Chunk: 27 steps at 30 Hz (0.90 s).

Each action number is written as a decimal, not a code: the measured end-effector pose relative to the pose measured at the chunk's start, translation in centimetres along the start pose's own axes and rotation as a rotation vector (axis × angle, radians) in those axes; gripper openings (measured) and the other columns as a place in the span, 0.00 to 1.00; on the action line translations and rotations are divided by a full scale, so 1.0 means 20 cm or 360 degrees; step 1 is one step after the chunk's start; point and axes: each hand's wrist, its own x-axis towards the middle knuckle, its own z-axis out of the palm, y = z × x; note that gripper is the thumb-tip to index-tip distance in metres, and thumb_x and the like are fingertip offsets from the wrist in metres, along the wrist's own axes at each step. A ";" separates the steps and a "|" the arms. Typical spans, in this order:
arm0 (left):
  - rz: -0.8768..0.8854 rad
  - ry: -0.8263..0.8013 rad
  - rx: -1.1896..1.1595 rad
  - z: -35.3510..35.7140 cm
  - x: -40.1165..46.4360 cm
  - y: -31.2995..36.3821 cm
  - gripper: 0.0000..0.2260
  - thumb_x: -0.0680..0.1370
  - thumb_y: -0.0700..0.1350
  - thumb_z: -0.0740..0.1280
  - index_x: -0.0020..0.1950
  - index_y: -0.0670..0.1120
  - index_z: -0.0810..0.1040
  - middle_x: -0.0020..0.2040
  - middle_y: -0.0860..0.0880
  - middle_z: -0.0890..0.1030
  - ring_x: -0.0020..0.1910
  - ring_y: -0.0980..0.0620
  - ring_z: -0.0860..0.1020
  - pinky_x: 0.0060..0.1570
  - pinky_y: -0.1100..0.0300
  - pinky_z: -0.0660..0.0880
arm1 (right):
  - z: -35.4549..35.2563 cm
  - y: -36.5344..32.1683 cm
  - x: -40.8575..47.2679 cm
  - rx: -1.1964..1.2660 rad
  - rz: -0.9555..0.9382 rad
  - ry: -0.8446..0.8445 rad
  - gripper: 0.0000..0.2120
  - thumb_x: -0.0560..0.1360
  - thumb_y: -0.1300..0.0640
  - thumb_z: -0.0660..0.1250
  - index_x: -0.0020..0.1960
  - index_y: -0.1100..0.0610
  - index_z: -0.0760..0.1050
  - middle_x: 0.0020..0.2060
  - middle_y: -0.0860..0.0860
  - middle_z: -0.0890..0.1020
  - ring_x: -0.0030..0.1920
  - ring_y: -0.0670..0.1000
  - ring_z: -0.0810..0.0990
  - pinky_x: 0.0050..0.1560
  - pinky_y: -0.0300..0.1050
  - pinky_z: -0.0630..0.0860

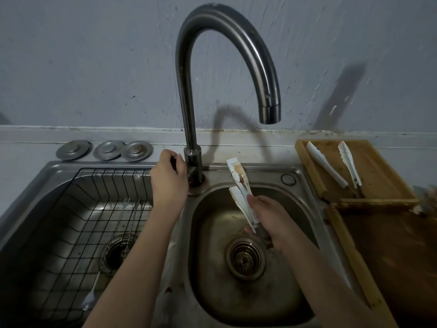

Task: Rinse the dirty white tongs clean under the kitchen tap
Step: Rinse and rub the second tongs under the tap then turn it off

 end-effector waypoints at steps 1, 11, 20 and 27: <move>-0.0003 -0.0001 -0.0018 0.00 0.00 0.00 0.07 0.80 0.43 0.58 0.46 0.42 0.72 0.32 0.50 0.73 0.28 0.55 0.70 0.27 0.67 0.65 | 0.00 0.00 0.00 0.0009 0.0004 -0.0010 0.11 0.78 0.51 0.62 0.44 0.57 0.76 0.43 0.55 0.76 0.41 0.52 0.75 0.32 0.42 0.77; 0.0031 0.0078 -0.0165 0.00 -0.03 -0.04 0.08 0.80 0.42 0.58 0.44 0.40 0.71 0.36 0.42 0.78 0.34 0.43 0.75 0.35 0.53 0.69 | -0.01 -0.01 -0.04 -0.0018 0.0020 0.0004 0.11 0.78 0.50 0.61 0.42 0.55 0.75 0.41 0.54 0.77 0.40 0.53 0.76 0.25 0.37 0.75; -0.0011 0.0095 -0.0216 0.01 -0.05 -0.07 0.07 0.80 0.41 0.57 0.43 0.42 0.69 0.37 0.39 0.79 0.34 0.40 0.76 0.29 0.61 0.68 | -0.01 -0.02 -0.06 -0.0072 0.0012 0.0026 0.12 0.78 0.49 0.60 0.49 0.57 0.76 0.47 0.57 0.78 0.45 0.55 0.77 0.23 0.35 0.73; -0.0037 0.0090 -0.0248 0.01 -0.07 -0.08 0.08 0.80 0.42 0.57 0.45 0.41 0.71 0.42 0.39 0.81 0.40 0.39 0.79 0.36 0.46 0.74 | -0.02 -0.01 -0.06 -0.0070 0.0000 0.0001 0.11 0.78 0.49 0.60 0.48 0.56 0.76 0.48 0.56 0.78 0.46 0.54 0.76 0.32 0.40 0.76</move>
